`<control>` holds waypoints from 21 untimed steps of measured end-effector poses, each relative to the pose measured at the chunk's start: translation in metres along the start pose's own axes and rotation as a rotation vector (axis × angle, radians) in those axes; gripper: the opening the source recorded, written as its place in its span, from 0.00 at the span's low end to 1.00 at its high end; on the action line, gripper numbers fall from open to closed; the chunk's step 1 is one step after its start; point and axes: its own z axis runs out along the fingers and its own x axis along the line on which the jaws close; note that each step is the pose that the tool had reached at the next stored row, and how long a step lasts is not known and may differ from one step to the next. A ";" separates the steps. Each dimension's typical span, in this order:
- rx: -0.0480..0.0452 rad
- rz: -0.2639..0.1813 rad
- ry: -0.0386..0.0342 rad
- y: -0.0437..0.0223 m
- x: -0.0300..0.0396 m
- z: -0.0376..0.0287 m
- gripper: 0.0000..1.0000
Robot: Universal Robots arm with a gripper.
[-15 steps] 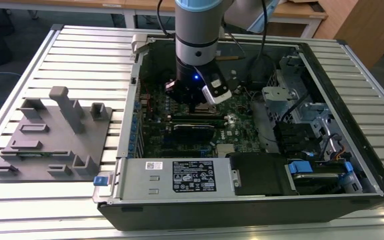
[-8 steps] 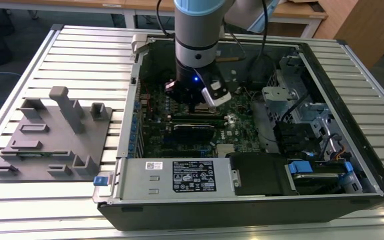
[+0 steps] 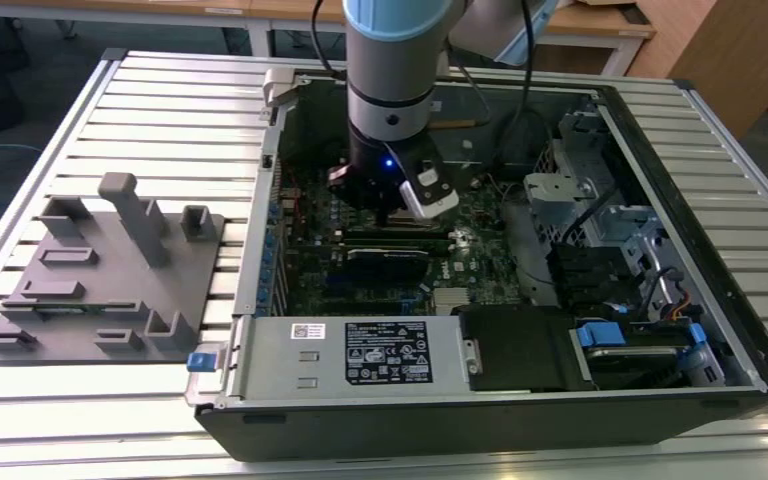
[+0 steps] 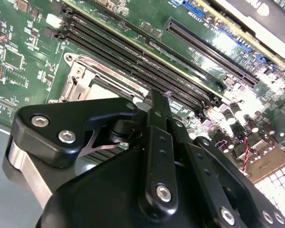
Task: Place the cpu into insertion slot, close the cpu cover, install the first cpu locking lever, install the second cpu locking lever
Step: 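Install the second cpu locking lever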
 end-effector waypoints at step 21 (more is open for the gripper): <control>-0.0479 0.068 -0.0073 -0.0017 0.0131 0.0092 0.10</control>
